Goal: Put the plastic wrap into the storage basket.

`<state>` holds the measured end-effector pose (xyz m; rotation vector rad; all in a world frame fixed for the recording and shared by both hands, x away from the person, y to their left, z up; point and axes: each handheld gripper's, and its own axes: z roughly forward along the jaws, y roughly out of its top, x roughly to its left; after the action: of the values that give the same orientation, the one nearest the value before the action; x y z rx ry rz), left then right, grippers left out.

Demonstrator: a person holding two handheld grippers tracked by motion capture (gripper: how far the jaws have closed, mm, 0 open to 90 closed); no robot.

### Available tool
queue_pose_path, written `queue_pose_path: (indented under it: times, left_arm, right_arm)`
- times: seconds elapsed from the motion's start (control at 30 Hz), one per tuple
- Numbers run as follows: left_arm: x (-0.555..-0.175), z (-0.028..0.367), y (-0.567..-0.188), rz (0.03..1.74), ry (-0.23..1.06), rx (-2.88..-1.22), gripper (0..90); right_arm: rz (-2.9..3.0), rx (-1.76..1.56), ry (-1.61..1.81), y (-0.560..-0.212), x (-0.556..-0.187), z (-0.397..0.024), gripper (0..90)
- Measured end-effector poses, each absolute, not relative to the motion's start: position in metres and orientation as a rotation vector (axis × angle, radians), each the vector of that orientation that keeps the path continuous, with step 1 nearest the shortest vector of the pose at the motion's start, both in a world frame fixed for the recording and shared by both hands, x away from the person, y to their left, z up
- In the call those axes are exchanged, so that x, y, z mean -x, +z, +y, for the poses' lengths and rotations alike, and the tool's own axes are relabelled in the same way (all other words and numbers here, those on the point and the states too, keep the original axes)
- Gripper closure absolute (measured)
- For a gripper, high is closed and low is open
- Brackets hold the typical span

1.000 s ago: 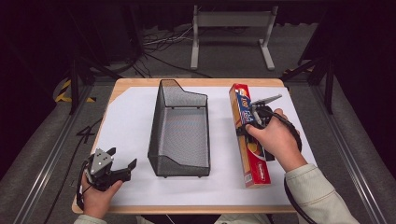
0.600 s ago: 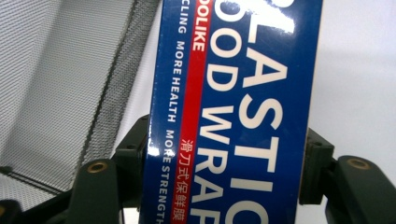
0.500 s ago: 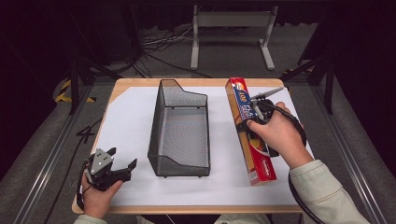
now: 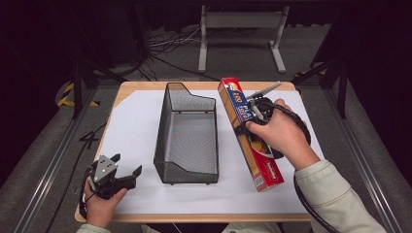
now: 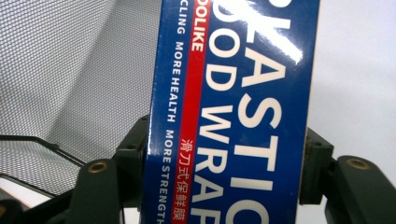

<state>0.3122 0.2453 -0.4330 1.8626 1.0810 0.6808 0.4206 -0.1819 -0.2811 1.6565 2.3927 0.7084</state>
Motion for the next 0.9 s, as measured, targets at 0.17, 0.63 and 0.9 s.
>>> queue_pose_path:
  times: [0.17,0.63,0.9]
  left_arm:
    - [-0.311,0.246,-0.433,1.083,0.686,-1.863,14.8]
    - [-0.312,0.246,-0.433,1.083,0.683,-1.857,14.8]
    - [-0.312,0.246,-0.433,1.084,0.683,-1.857,14.8]
  right_arm:
    - [2.43,-1.629,0.686,-0.273,-0.423,-0.168,37.7]
    - [2.5,-1.552,0.672,-0.268,-0.43,-0.133,37.8]
    - [2.521,-1.53,0.669,-0.269,-0.437,-0.115,37.9]
